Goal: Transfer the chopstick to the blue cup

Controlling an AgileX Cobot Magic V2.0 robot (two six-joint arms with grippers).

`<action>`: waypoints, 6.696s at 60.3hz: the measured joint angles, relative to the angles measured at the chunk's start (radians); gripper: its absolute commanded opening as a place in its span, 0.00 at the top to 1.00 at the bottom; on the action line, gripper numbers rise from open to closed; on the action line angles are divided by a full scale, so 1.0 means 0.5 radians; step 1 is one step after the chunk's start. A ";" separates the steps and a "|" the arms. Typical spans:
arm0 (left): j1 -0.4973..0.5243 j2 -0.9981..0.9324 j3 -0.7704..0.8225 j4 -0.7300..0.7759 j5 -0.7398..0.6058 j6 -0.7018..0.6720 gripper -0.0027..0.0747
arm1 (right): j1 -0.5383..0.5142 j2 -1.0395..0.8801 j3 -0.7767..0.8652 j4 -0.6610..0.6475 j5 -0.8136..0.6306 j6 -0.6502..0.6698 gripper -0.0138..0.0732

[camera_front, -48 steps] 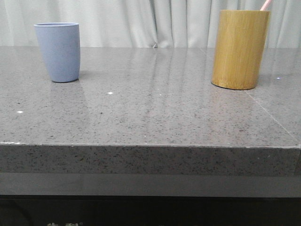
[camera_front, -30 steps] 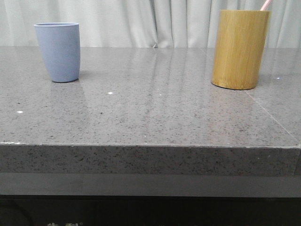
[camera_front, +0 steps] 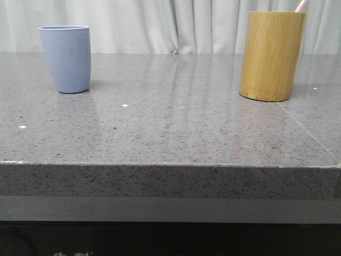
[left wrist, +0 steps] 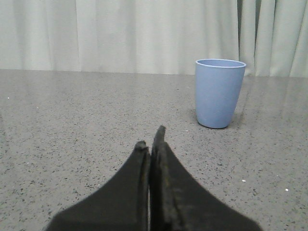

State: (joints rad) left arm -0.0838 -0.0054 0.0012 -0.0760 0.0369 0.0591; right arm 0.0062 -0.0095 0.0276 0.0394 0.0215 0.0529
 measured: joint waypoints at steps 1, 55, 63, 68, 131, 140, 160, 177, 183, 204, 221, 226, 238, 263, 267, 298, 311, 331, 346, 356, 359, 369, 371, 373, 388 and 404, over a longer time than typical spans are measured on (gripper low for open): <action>0.000 0.000 0.000 0.000 -0.004 0.000 0.99 | 0.000 0.000 0.000 0.000 -0.007 0.000 0.92; 0.000 0.740 -1.537 -0.032 0.846 0.000 0.99 | 0.000 0.603 -1.383 -0.039 0.956 0.001 0.92; 0.000 0.946 -1.569 -0.032 0.960 0.000 0.99 | 0.000 0.851 -1.478 -0.039 1.141 0.001 0.92; 0.000 1.022 -1.569 -0.032 0.979 0.000 0.99 | 0.000 0.949 -1.478 -0.039 1.181 0.001 0.92; -0.190 1.766 -1.860 -0.035 0.950 0.004 0.38 | 0.000 1.174 -1.471 0.015 1.249 -0.082 0.20; -0.228 2.050 -2.129 -0.011 1.103 0.011 0.39 | 0.000 1.174 -1.471 0.015 1.250 -0.085 0.20; -0.228 2.724 -2.804 0.021 1.564 0.015 0.39 | 0.000 1.174 -1.471 0.020 1.262 -0.085 0.20; -0.228 3.249 -3.237 0.022 1.840 0.015 0.39 | 0.000 1.174 -1.471 0.023 1.262 -0.085 0.20; -0.228 3.386 -3.349 0.022 1.879 0.015 0.40 | 0.000 1.174 -1.471 0.023 1.262 -0.085 0.20; -0.232 3.696 -3.627 0.022 1.976 0.015 0.53 | 0.000 1.174 -1.471 0.023 1.262 -0.085 0.20; -0.232 3.775 -3.714 0.022 2.036 0.015 0.81 | 0.000 1.174 -1.471 0.023 1.262 -0.085 0.20; -0.237 3.779 -3.738 0.022 2.043 0.015 0.91 | 0.000 1.174 -1.471 0.023 1.262 -0.085 0.20; -0.236 3.783 -3.780 0.022 2.080 0.015 0.99 | 0.000 1.174 -1.471 0.023 1.262 -0.085 0.20; -0.483 3.787 -4.083 0.012 2.175 0.017 0.99 | 0.000 1.174 -1.471 0.023 1.262 -0.085 0.20; -0.566 3.787 -4.110 -0.006 2.175 0.039 0.99 | 0.000 1.174 -1.471 0.023 1.262 -0.085 0.20; -0.816 3.994 -4.124 -0.087 2.094 0.056 0.99 | 0.000 1.174 -1.471 0.023 1.262 -0.085 0.20; -0.816 4.043 -4.124 -0.102 2.067 0.056 0.99 | 0.000 1.174 -1.471 0.023 1.262 -0.085 0.20; -0.816 4.046 -4.124 -0.145 2.056 0.056 0.47 | 0.000 1.174 -1.471 0.023 1.262 -0.085 0.20; -0.816 4.020 -4.124 -0.149 2.056 0.056 0.46 | 0.000 1.174 -1.471 0.023 1.262 -0.085 0.20; -0.816 3.880 -4.124 -0.146 2.008 0.056 0.46 | 0.000 1.174 -1.471 0.023 1.262 -0.085 0.20; -0.816 3.807 -4.124 -0.146 1.996 0.056 0.46 | 0.000 1.174 -1.471 0.023 1.262 -0.085 0.20; -0.816 3.559 -4.017 -0.146 1.973 0.056 0.46 | 0.000 1.174 -1.471 0.023 1.262 -0.085 0.20; -0.816 3.492 -3.949 -0.146 1.968 0.056 0.46 | 0.000 1.174 -1.471 0.023 1.262 -0.085 0.20; -0.816 3.422 -3.864 -0.141 1.949 0.056 0.46 | 0.000 1.174 -1.471 0.023 1.262 -0.085 0.20; -0.816 2.784 -3.050 -0.116 1.605 0.100 0.46 | 0.000 1.174 -1.471 0.052 1.241 -0.085 0.20; -0.816 2.103 -2.243 -0.094 1.438 0.107 0.46 | 0.000 1.310 -1.471 0.253 0.931 -0.085 0.20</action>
State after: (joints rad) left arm -0.4916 1.0461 -1.1204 -0.1229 0.7559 0.1127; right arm 0.0062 0.6457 -0.7079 0.1662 0.4872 0.0102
